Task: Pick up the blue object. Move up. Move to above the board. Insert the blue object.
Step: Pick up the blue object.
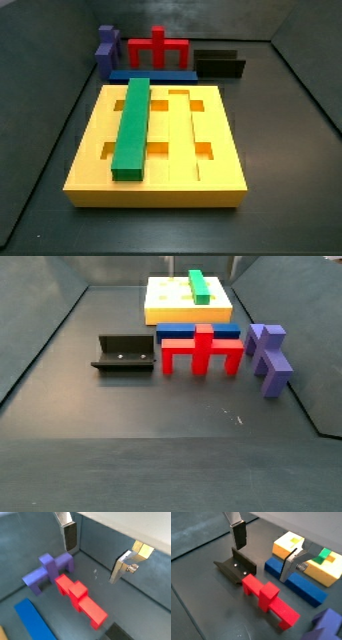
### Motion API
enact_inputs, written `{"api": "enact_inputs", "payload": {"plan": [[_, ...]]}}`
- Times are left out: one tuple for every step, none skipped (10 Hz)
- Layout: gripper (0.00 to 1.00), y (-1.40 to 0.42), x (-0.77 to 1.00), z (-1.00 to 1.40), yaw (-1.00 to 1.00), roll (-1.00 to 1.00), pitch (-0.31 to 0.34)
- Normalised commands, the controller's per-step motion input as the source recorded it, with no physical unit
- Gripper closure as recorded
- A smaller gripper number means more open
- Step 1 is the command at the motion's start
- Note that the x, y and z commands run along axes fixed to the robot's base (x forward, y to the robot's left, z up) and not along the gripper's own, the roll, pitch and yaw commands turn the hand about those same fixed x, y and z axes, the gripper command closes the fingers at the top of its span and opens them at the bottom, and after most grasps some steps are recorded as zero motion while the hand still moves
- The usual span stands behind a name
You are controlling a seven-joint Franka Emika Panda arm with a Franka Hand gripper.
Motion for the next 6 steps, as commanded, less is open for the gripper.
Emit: {"api": "enact_inputs", "payload": {"plan": [[0.00,0.00,0.00,0.00,0.00,0.01,0.000],[0.00,-0.02,-0.21,0.00,-0.55,0.05,-0.091],[0.00,-0.04,0.01,-0.04,-0.98,0.05,-0.071],[0.00,-0.21,0.03,0.00,-0.88,0.04,-0.061],[0.00,-0.54,-0.07,0.00,-0.48,0.03,-0.140],[0.00,-0.63,-0.02,-0.05,-0.45,0.00,-0.179]]}}
